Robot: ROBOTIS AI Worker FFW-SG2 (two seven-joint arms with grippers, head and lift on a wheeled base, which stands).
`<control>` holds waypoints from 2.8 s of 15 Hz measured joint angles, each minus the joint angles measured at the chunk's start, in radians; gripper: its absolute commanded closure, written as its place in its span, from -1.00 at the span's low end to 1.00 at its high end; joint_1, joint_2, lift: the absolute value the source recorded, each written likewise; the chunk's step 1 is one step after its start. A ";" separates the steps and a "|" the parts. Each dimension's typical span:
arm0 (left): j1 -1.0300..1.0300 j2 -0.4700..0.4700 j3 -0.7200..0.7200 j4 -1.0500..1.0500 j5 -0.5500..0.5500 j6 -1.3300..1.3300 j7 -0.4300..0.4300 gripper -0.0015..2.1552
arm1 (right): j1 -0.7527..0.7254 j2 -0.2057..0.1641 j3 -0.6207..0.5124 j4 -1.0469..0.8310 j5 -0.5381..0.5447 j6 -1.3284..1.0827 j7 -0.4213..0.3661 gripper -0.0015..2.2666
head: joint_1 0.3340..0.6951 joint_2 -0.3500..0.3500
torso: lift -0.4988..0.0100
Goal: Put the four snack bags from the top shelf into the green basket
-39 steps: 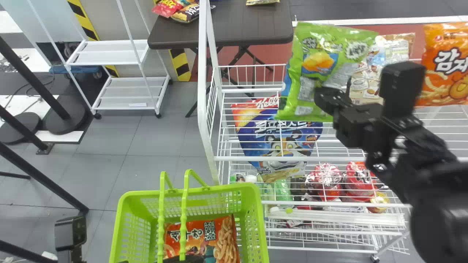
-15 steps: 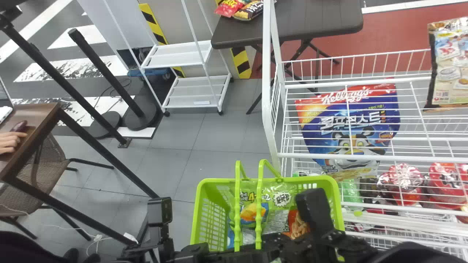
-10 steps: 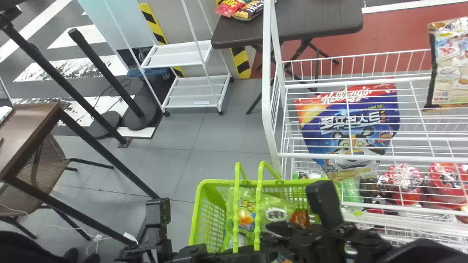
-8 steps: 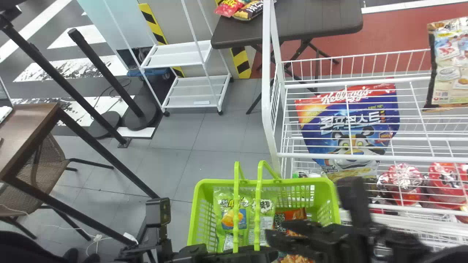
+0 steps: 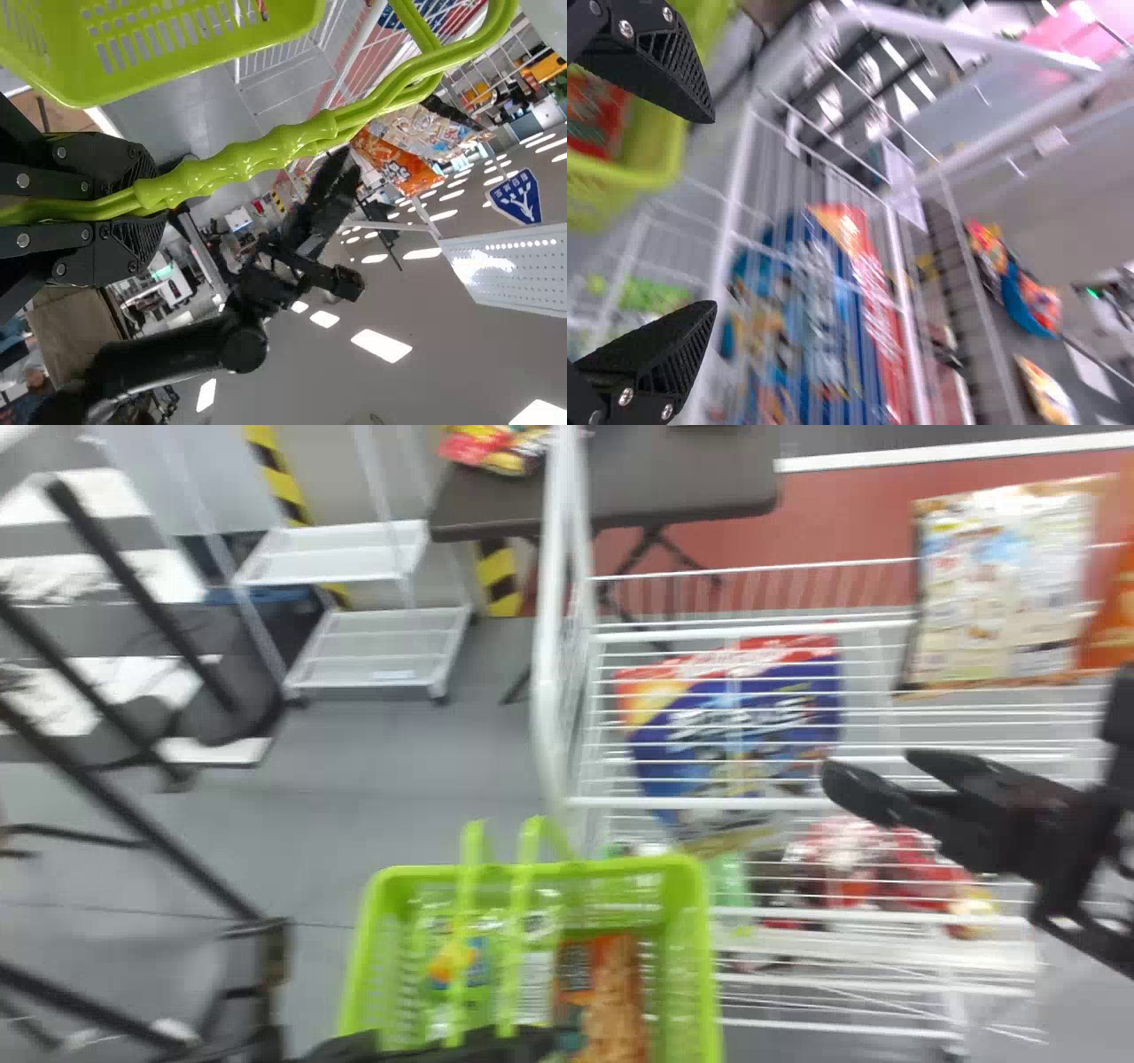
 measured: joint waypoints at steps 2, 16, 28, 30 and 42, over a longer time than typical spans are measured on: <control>0.002 0.001 0.003 0.000 0.000 0.000 0.000 0.99 | -0.106 0.002 -0.026 0.126 0.069 -0.113 -0.028 -0.97 | 1.00 -0.07 | 0.96; 0.018 0.000 0.026 0.011 0.003 -0.008 0.000 0.99 | -0.559 0.012 0.019 0.781 0.364 -0.298 -0.191 0.86 | 1.00 -0.33 | 0.96; 0.018 0.001 0.032 0.014 0.006 -0.009 0.000 0.99 | -0.297 0.009 -0.039 0.405 0.228 -0.299 -0.161 0.99 | 1.00 -0.34 | 0.96; 0.018 0.000 0.033 0.014 0.006 -0.009 0.000 0.99 | -0.159 0.007 -0.051 0.183 0.132 -0.209 -0.143 0.99 | 1.00 -0.28 | 0.96; 0.009 -0.007 0.019 0.005 -0.004 0.000 0.000 0.99 | 0.248 -0.005 0.182 -0.273 -0.186 0.287 0.021 0.99 | 1.00 1.00 | 0.96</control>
